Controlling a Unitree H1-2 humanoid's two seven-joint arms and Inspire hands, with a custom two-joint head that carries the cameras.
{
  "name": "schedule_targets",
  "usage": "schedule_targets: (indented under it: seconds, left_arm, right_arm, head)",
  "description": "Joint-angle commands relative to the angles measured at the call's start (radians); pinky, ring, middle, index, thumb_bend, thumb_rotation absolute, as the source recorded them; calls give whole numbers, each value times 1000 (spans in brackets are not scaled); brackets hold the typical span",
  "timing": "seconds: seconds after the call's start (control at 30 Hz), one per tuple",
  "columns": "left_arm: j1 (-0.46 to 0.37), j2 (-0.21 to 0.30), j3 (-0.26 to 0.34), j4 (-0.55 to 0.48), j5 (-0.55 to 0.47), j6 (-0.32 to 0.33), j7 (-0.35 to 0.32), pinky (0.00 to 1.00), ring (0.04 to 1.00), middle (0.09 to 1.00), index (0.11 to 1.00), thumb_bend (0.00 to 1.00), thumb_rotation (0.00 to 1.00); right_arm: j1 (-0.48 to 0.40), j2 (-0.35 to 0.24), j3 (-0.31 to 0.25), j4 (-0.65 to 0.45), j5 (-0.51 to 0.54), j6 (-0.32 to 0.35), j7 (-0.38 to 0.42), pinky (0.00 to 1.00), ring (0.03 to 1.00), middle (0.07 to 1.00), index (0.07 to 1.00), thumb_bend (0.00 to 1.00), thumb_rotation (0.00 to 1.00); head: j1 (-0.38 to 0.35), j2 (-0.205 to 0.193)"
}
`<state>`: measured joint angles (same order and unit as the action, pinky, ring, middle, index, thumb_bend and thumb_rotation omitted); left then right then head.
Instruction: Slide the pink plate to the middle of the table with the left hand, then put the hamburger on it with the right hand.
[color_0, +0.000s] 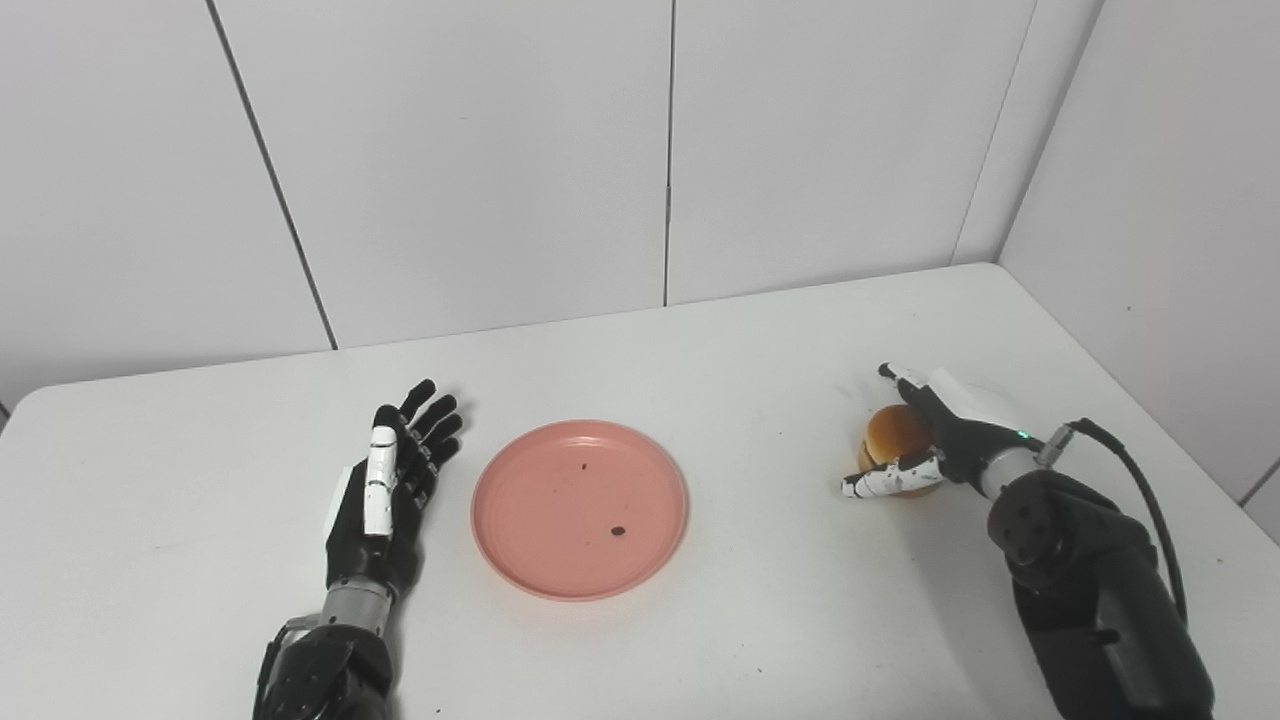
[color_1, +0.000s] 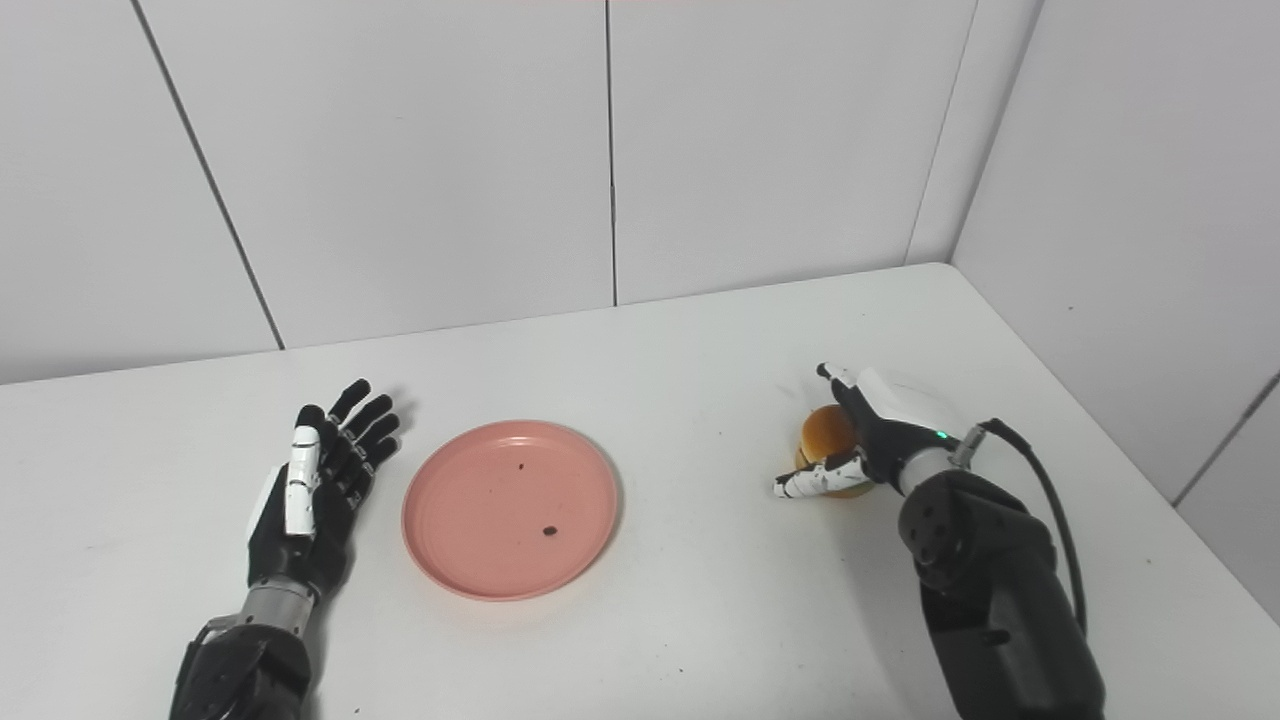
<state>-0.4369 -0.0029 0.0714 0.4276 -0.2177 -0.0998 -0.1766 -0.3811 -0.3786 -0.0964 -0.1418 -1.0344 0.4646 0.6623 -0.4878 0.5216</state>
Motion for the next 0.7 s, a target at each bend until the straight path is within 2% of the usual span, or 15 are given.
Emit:
schedule_targets:
  seconds: [0.0,0.1,0.17,0.27,0.3,0.33,0.37,0.4,0.43,0.5,0.6,0.67]
  left_arm:
    - [96,27,16,56,-11,12,-9,927,891,879,871,523,1000]
    - [98,28,15,51,-10,22,-9,926,891,879,871,530,1000]
    - [101,28,13,43,-5,30,-5,921,891,878,869,536,1000]
    - [103,26,13,35,-3,36,-1,919,889,876,866,537,1000]
    - [103,26,14,35,-3,35,0,918,887,873,863,536,1000]
    - [103,26,14,35,-4,36,0,917,886,873,862,536,1000]
    - [104,25,15,32,-5,38,-1,917,886,872,861,536,1000]
    - [105,25,14,30,-4,38,-1,919,887,873,863,535,1000]
    - [105,25,13,29,-4,37,-2,919,887,874,866,535,1000]
    - [106,25,12,29,-1,32,-3,921,889,876,868,534,1000]
    - [105,24,12,31,1,33,2,916,884,870,862,537,1000]
    - [105,24,12,33,1,31,1,913,882,868,859,536,1000]
  right_arm:
    - [-39,-14,-9,-4,-22,5,-14,739,893,960,940,940,300]
    - [-36,-18,-4,6,-27,5,-35,735,879,944,933,928,247]
    - [-37,-10,-16,6,-26,5,-31,717,871,940,933,883,122]
    - [-36,-2,-23,14,-27,5,-58,601,783,921,922,859,50]
    - [-35,-2,-22,17,-25,5,-73,456,647,840,901,824,20]
    - [-33,-4,-16,20,-25,5,-91,407,601,813,894,812,10]
    - [-31,-4,-14,22,-29,5,-103,336,507,715,884,794,5]
    - [-29,-6,-9,22,-32,5,-113,229,361,555,867,640,1]
    - [-26,-6,-8,20,-32,4,-125,188,320,503,839,589,0]
    - [-23,-10,-3,17,-29,4,-144,186,340,493,814,571,0]
    - [-14,-25,23,14,-31,-1,-200,237,445,494,737,532,0]
    - [-10,-22,30,11,-25,0,-241,190,405,507,681,525,0]
  head:
    - [1,2]
    - [1,2]
    - [4,4]
    - [2,5]
    - [2,6]
    - [2,6]
    - [3,7]
    - [3,7]
    - [3,7]
    - [3,7]
    - [6,8]
    - [6,8]
